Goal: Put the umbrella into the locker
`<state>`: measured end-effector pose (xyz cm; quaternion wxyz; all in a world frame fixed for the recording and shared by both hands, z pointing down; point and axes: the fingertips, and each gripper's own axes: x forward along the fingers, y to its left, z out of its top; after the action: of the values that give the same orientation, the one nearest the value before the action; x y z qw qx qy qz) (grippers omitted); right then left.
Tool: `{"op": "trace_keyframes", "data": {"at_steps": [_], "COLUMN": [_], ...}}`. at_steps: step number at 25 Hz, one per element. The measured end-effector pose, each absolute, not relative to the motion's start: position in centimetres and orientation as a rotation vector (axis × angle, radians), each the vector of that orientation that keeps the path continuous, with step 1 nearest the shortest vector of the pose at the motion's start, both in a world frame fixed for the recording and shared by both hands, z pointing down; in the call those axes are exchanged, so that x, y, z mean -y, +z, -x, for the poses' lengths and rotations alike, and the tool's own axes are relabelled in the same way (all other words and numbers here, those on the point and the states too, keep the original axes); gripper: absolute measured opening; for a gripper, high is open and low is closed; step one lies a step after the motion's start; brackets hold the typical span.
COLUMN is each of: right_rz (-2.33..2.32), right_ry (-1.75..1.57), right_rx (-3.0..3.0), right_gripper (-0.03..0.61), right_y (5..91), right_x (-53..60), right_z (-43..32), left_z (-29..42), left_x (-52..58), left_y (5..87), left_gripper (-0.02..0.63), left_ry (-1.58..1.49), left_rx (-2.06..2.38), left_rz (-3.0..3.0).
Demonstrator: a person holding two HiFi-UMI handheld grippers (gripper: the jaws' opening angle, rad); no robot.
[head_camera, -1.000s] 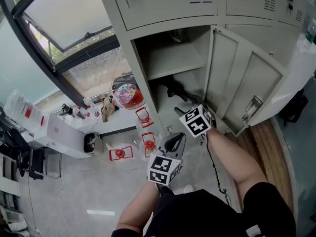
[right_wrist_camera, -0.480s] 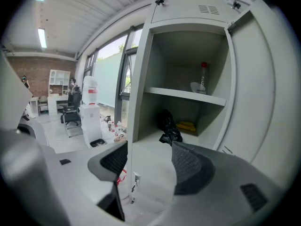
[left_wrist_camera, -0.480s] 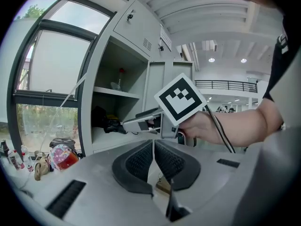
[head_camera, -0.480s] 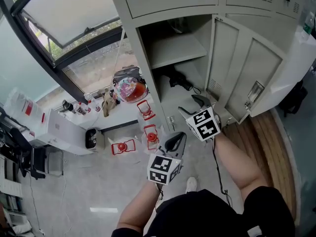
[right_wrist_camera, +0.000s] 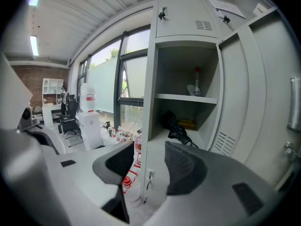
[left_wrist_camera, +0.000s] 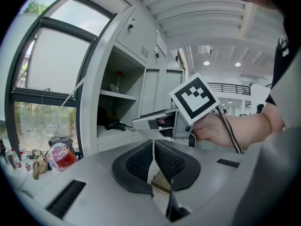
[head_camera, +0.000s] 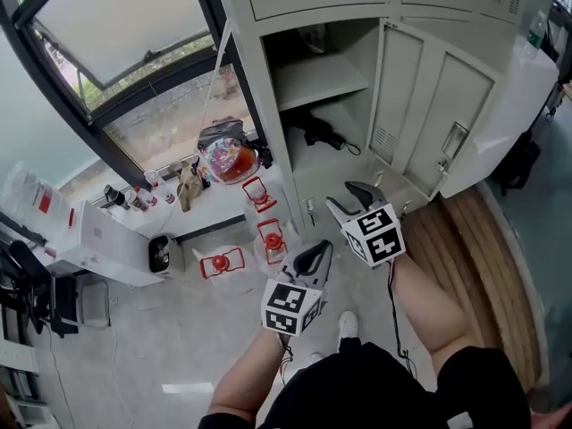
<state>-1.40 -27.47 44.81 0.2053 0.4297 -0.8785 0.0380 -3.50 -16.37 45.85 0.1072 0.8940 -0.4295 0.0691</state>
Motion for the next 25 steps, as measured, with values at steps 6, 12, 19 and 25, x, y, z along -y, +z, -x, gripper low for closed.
{"op": "trace_keyframes", "data": {"at_steps": [6,12,19,25], "right_rz": [-1.239,-1.253,-1.247,-1.249], "right_ry": [0.095,0.110,0.136,0.141], "right_rx": [2.444,2.430,2.440,2.469], "right_gripper": [0.101,0.055,0.055,0.055], "right_y": [44.5,45.4,46.3,45.8], "right_x": [23.5,19.2,14.2,10.4], "right_z": [1.4,1.6,2.2,2.4], "left_z": [5.0,6.0,7.1,7.1], "left_x": [13.3,9.9,6.4,3.9], "left_y": [45.9,46.0,46.3,46.1], "left_gripper": [0.020,0.020,0.020,0.020], "left_ry": [0.186,0.178,0.161,0.156], "left_rx": [1.252,1.238,1.244,1.245], "left_rz": [-2.630,-2.641,-2.635,-2.649]}}
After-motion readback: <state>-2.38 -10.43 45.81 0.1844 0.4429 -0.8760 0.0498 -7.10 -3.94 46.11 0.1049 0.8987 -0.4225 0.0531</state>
